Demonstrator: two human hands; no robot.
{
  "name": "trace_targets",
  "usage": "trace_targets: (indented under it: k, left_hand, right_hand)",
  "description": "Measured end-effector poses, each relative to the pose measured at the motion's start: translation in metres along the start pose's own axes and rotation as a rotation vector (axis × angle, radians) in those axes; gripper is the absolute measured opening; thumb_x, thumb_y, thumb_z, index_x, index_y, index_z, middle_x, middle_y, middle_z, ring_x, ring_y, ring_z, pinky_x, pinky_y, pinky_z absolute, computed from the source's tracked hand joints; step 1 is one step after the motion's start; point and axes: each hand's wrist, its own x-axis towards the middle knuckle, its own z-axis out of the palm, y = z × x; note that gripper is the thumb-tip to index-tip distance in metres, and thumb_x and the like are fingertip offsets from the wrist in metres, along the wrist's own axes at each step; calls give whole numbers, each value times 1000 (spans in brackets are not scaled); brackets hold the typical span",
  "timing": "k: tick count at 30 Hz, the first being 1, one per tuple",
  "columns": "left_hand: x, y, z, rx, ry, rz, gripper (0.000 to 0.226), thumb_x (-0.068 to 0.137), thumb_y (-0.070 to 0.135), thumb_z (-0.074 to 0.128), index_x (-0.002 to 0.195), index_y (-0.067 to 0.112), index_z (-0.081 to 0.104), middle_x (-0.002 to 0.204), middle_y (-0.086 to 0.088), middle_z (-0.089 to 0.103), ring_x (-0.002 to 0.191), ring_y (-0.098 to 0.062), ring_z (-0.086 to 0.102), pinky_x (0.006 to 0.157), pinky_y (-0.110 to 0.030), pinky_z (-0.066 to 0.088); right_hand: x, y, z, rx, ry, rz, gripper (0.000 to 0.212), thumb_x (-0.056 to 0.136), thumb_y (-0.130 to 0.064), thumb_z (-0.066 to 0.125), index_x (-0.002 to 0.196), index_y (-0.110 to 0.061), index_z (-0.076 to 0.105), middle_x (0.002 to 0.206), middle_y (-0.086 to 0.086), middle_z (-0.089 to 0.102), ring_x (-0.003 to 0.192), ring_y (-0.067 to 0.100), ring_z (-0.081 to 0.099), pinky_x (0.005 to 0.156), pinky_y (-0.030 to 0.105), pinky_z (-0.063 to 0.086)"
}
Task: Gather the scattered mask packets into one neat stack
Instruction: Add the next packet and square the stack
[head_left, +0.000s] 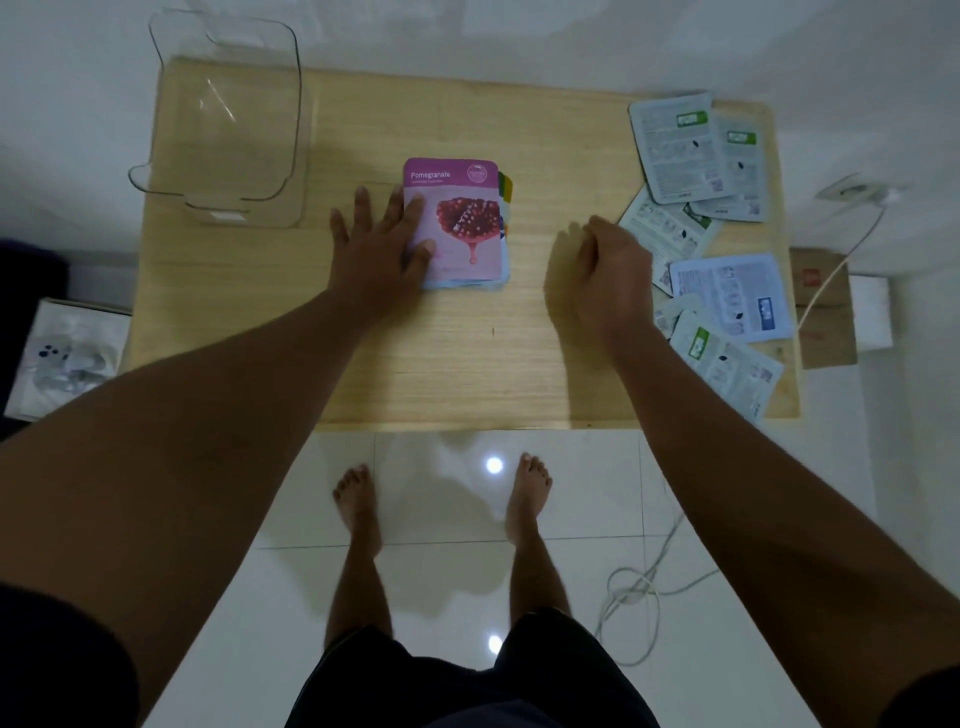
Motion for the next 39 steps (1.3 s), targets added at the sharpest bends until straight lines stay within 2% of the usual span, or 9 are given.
trace_targets:
  k: [3,9,13,20,22,24,25,30,39]
  left_hand:
    - [0,0,-1,-7,-9,1,65,99,50,27,156,22,13,164,-7,15,150,-43,-2,116,-63,-2]
    - [2,-2,-1,-1,-28,6,64,99,51,25,156,25,11,165,-6,13,150,-42,-3,116,-64,-2]
    - [3,-1,-1,-32,-21,-15,58,101,42,24,156,26,13,165,-3,13,150,-40,-3,116,-62,-2]
    - [0,2,-5,-246,61,-86,66,98,41,22,157,21,2,164,-7,16,152,-33,3,119,-56,-4]
    - [0,1,-5,-199,60,-65,69,99,39,33,157,21,1,163,-7,20,151,-35,3,118,-57,-3]
    - [-1,1,-3,-172,61,-40,68,98,36,36,157,22,5,162,-4,22,151,-37,3,118,-60,0]
    - [-1,0,-3,-156,58,-34,65,99,36,35,157,22,9,163,-2,22,151,-38,3,118,-61,0]
    - [0,-1,1,-77,54,-30,58,101,38,30,156,25,18,164,2,19,151,-37,4,116,-61,2]
    - [1,0,11,-41,70,-54,67,95,53,25,155,25,15,163,1,22,150,-40,3,114,-67,-1]
  right_hand:
    - [18,-17,-16,54,130,-29,25,98,-8,44,92,2,65,85,19,68,79,28,63,76,40,51]
    - [46,-54,-41,134,298,-47,25,97,-15,50,103,-7,74,97,7,76,89,9,67,79,5,40]
    - [63,-77,-35,202,279,-36,26,94,-18,52,102,-13,76,98,-2,77,94,10,69,92,23,50]
    - [72,-90,35,227,82,-8,23,94,-7,51,92,-3,73,88,12,74,86,26,66,86,27,49]
    - [70,-86,51,239,-66,0,25,95,-3,47,112,4,65,110,23,68,104,33,63,91,18,48]
    - [64,-79,63,79,-237,-86,51,94,-6,50,143,2,40,152,23,38,139,35,40,112,27,34]
    - [59,-73,68,-28,-300,-156,61,92,-10,54,148,0,32,159,22,24,146,36,29,116,35,30]
    - [33,-58,89,-240,-428,-345,51,101,-18,37,147,3,29,161,23,16,150,41,11,120,54,19]
    - [36,-49,86,-95,-414,-326,52,102,-22,39,148,1,29,160,23,20,150,39,11,122,54,17]
